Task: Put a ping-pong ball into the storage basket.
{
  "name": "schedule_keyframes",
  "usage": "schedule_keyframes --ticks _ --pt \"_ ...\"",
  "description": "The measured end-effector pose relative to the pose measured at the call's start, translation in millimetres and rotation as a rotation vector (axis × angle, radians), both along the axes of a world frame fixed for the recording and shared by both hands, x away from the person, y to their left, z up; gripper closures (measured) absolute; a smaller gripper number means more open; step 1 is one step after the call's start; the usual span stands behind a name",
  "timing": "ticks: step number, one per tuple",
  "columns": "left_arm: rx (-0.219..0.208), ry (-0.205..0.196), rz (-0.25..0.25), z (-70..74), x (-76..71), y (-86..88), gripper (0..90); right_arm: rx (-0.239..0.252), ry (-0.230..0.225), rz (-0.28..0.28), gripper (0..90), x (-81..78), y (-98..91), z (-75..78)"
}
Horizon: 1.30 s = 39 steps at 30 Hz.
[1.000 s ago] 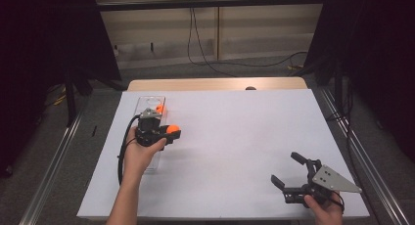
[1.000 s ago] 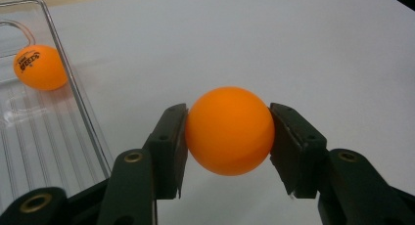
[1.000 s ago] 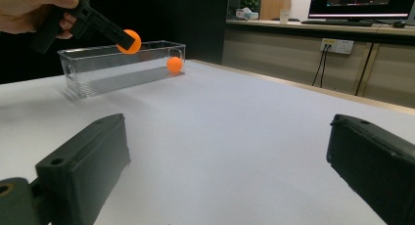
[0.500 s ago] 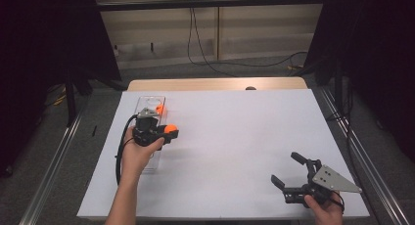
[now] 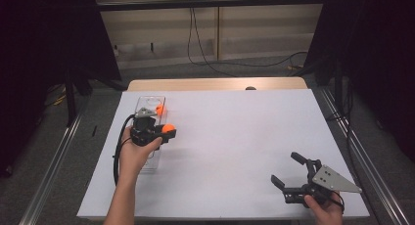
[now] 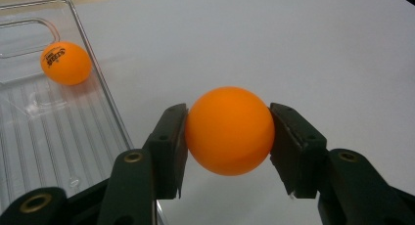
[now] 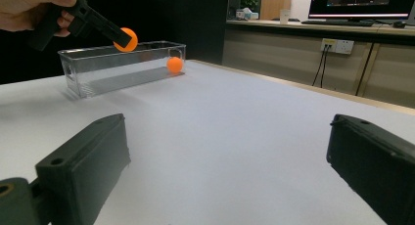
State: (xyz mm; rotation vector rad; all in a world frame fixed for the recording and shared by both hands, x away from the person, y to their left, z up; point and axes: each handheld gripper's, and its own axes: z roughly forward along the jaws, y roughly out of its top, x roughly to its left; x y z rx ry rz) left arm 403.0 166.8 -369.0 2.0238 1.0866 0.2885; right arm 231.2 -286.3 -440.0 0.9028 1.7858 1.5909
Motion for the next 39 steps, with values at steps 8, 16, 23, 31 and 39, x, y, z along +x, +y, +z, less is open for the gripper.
schedule_keyframes --ticks 8,16,23,31,39 --pt "-0.002 -0.001 0.004 0.9 0.3 3.9 50.7 -0.003 0.000 0.002 1.4 0.1 -0.2 -0.1" --pt "0.001 0.002 0.009 1.1 0.5 6.6 50.8 0.001 0.001 0.002 1.4 0.0 0.0 0.1" --pt "0.001 0.002 0.014 1.9 0.6 8.9 50.7 -0.001 0.000 0.002 1.4 0.1 -0.2 0.0" --pt "0.003 -0.003 0.021 2.5 0.5 11.0 50.8 0.001 0.000 0.001 1.4 0.1 0.0 0.0" --pt "0.002 -0.006 0.028 4.0 0.2 15.4 50.8 0.000 -0.002 0.002 1.4 0.0 -0.1 0.1"
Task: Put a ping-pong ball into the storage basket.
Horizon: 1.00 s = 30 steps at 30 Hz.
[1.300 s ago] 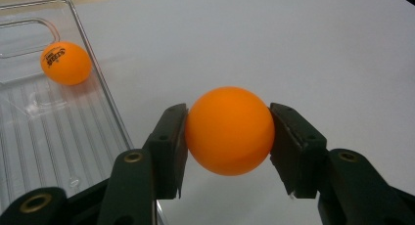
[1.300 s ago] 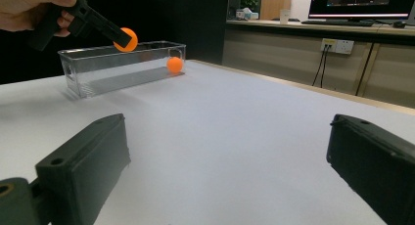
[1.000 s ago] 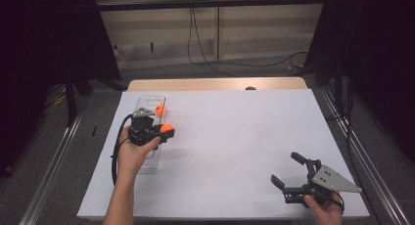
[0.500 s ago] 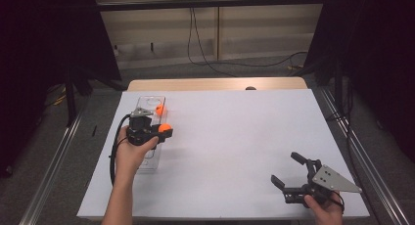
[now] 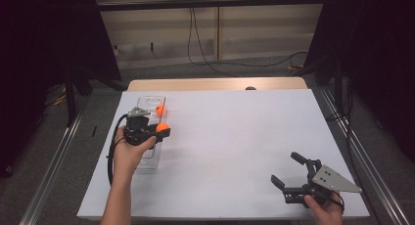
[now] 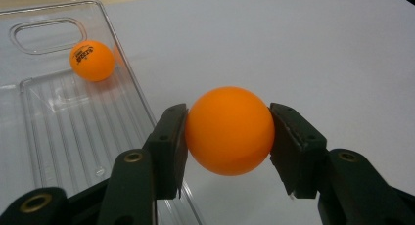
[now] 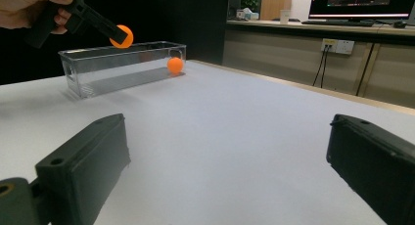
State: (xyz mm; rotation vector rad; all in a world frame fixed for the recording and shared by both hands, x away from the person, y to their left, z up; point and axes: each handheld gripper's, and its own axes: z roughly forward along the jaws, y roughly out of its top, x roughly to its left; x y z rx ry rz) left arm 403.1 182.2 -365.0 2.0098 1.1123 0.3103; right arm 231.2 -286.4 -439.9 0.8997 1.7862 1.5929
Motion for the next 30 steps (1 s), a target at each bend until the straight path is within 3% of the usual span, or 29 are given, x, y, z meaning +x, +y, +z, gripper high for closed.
schedule_keyframes --ticks 2,30 --pt "-0.014 0.001 0.012 -0.1 -0.3 0.2 50.8 -0.001 0.000 0.000 1.4 0.1 -0.1 0.0" --pt "0.002 -0.005 0.030 0.2 0.7 8.7 50.7 0.002 0.002 0.002 1.4 -0.1 0.3 -0.2"
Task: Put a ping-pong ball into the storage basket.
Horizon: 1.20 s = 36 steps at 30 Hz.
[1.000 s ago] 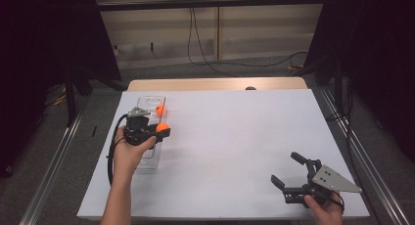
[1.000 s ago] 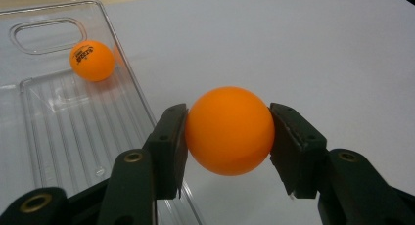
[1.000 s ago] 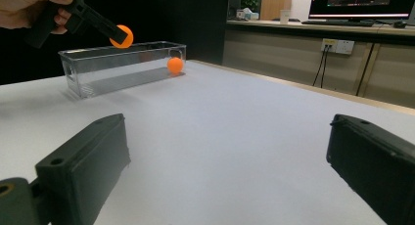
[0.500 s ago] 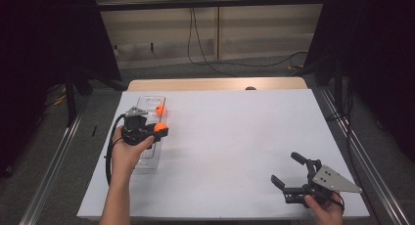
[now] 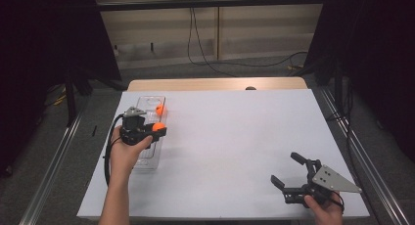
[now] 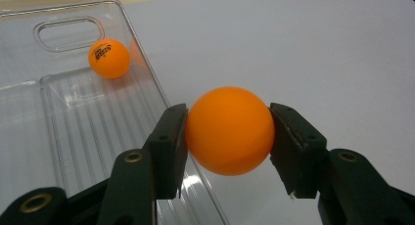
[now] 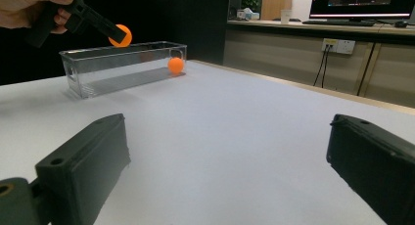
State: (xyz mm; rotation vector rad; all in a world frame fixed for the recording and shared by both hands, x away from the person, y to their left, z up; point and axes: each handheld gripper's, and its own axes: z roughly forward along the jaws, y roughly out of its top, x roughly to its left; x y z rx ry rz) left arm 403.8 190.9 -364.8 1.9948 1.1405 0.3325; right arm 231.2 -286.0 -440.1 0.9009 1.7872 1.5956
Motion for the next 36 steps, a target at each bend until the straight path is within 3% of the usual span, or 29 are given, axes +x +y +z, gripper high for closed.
schedule_keyframes --ticks 36 --pt "0.003 -0.022 0.054 1.7 0.2 17.0 50.7 -0.003 0.001 0.003 1.4 0.2 -0.1 0.0"
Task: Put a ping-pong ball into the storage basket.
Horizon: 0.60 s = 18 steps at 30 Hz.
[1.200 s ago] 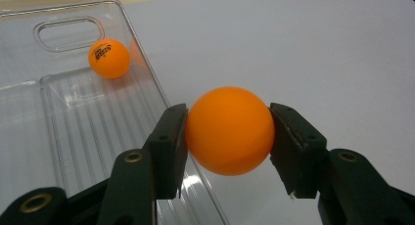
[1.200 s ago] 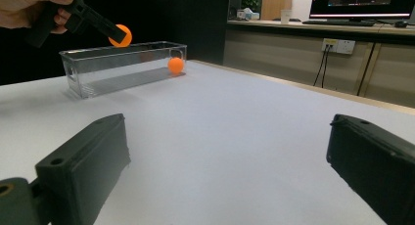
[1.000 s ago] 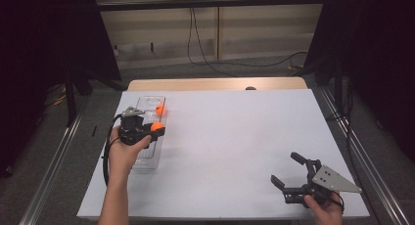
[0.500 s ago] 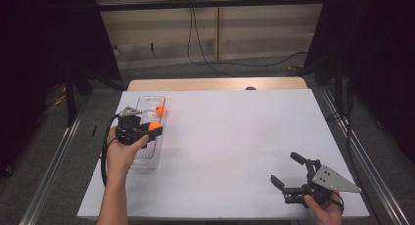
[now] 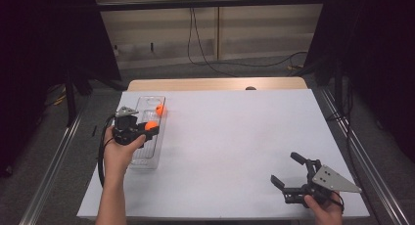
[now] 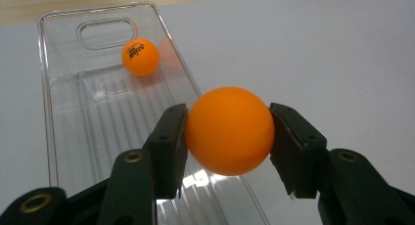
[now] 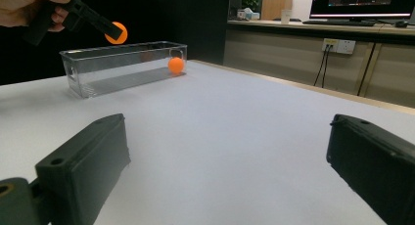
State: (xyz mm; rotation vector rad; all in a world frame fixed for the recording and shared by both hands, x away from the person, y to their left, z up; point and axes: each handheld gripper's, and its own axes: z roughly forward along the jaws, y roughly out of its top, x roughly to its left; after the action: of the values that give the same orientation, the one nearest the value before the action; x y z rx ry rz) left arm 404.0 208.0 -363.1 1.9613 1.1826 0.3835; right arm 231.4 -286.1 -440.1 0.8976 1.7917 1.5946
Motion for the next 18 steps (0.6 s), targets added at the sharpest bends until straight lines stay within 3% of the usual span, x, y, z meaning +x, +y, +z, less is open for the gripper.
schedule_keyframes --ticks 18 --pt "0.025 0.003 0.040 -7.4 3.0 5.2 50.6 0.004 -0.001 -0.003 1.4 -0.1 -0.1 0.1"
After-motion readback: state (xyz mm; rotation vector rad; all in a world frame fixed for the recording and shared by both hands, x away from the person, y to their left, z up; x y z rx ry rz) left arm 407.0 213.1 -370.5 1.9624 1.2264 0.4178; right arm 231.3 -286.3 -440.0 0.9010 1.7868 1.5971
